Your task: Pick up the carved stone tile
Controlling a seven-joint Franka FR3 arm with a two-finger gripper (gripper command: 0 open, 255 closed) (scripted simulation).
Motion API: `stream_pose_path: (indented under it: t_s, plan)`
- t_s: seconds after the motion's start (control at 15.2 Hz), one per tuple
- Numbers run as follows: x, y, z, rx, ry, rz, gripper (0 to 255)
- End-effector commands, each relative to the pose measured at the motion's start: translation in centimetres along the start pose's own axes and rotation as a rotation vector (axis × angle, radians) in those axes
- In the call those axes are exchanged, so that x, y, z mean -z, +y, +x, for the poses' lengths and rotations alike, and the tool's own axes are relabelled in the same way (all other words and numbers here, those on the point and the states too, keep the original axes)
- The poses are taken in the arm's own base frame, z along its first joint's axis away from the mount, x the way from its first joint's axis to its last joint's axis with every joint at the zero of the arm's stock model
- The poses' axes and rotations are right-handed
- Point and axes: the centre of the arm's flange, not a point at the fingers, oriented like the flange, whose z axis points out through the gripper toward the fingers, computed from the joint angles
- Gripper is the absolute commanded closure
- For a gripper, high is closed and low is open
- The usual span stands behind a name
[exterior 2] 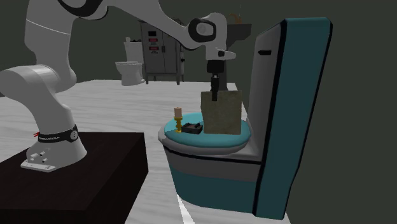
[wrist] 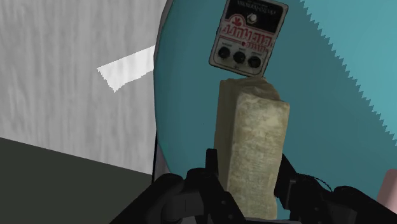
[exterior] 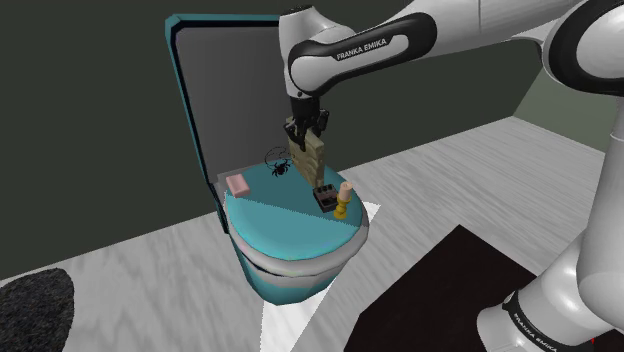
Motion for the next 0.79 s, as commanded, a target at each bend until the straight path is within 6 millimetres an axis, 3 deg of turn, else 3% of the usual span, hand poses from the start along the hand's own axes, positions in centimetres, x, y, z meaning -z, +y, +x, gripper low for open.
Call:
stream_pose_path:
  t_s: [0.0,0.33,0.73]
  plan:
    - [-0.1,0.0,0.0,0.001,-0.001,0.0,255]
    - [-0.1,0.0,-0.1,0.001,-0.001,0.0,255]
    - [3.0,0.5,-0.1,0.001,-0.001,0.0,255]
